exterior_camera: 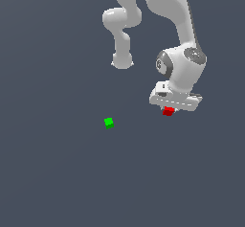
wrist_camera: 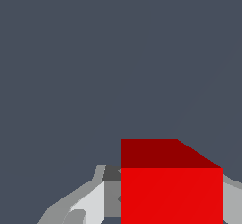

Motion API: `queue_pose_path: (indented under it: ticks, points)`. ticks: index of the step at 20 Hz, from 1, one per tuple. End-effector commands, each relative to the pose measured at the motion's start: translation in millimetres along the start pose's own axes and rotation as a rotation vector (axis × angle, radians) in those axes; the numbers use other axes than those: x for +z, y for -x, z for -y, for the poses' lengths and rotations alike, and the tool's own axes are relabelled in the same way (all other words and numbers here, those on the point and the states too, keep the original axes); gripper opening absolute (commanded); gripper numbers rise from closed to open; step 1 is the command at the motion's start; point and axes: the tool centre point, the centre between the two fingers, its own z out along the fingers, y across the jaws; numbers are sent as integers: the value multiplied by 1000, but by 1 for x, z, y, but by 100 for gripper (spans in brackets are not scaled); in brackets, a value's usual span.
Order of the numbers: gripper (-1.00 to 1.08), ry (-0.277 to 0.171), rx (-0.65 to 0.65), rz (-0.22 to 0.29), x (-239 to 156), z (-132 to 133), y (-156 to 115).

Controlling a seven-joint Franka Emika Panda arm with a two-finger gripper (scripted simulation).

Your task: Stack the red cube on top of the green cube.

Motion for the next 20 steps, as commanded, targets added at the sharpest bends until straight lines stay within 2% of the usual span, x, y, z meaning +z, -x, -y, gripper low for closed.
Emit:
queue_pose_path:
  ticks: [1, 5, 10, 14, 20]
  points:
    - [-100, 0, 0, 0, 1, -3, -1]
    - [-100, 0, 0, 0, 4, -18, -5]
    - [-100, 0, 0, 0, 10, -53, -15]
    - [-100, 0, 1, 0, 18, -93, -26]
    - [-100, 1, 1, 0, 33, -166, -47]
